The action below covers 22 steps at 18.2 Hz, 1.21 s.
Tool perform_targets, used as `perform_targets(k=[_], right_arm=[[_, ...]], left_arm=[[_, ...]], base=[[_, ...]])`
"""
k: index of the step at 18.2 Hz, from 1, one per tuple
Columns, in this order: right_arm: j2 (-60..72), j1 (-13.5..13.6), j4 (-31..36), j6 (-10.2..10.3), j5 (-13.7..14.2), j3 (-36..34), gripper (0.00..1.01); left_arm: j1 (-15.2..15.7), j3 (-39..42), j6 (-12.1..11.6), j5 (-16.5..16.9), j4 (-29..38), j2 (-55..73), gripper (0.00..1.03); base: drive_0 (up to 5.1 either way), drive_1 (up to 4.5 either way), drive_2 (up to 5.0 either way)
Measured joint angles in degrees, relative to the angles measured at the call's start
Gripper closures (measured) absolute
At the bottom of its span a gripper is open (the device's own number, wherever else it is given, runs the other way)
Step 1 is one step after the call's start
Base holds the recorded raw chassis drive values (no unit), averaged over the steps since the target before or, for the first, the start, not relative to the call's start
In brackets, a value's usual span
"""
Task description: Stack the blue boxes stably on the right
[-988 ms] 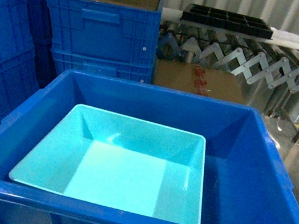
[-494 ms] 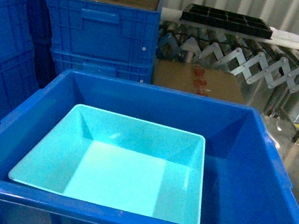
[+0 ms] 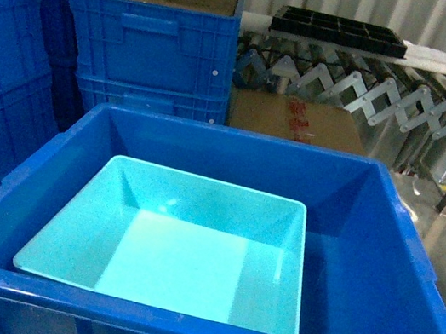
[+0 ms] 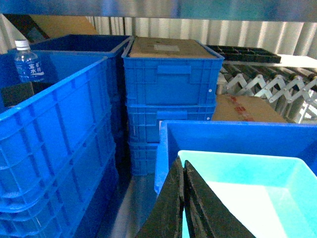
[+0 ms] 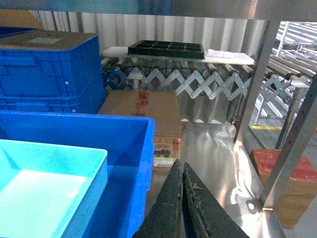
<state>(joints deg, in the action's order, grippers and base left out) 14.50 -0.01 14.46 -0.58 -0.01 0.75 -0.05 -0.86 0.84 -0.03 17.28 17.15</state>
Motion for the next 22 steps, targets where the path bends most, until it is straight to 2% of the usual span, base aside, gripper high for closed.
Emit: perform_targets(k=[5, 7, 8, 9, 17, 18, 19, 21, 22], right_arm=[[-4.5, 0.0, -4.4, 0.0, 0.0, 0.0, 0.99], [-14.1, 0.0, -14.4, 0.1, 0.0, 0.0, 0.99], [-14.3, 0.0, -13.6, 0.1, -0.1, 0.2, 0.99], [-14.2, 0.0, -15.1, 0.1, 0.0, 0.0, 0.99], [-14.2, 0.0, -14.7, 0.1, 0.0, 0.0, 0.99], [-14.2, 0.0, -14.7, 0.1, 0.0, 0.0, 0.84], [-14.2, 0.0, -14.7, 0.1, 0.0, 0.0, 0.73], [-14.2, 0.0, -14.7, 0.1, 0.0, 0.0, 0.45], [-14.2, 0.0, -14.7, 0.1, 0.0, 0.0, 0.38]], left_arm=[[0.0, 0.0, 0.0, 0.0, -5.4, -5.2, 1.01], [0.0, 0.0, 0.0, -0.1, -7.4, -7.4, 1.01], [0.0, 0.0, 0.0, -0.1, -9.7, -8.8, 1.01], [0.0, 0.0, 0.0, 0.2, -17.4, -14.1, 1.01], [0.0, 0.0, -0.2, 0.0, -17.5, -16.5, 1.01], [0.0, 0.0, -0.2, 0.0, -17.5, -16.5, 0.94], [0.0, 0.0, -0.2, 0.0, -17.5, -16.5, 0.83], [0.0, 0.0, -0.2, 0.0, -17.5, -16.5, 0.54], [0.0, 0.0, -0.2, 0.0, -17.5, -16.5, 0.48]], base=[[0.0, 0.0, 0.0], [0.0, 0.0, 0.0], [0.0, 0.0, 0.0], [0.0, 0.0, 0.0], [0.0, 0.0, 0.0], [0.0, 0.0, 0.0], [0.0, 0.0, 0.0], [0.0, 0.0, 0.0], [0.0, 0.0, 0.0]])
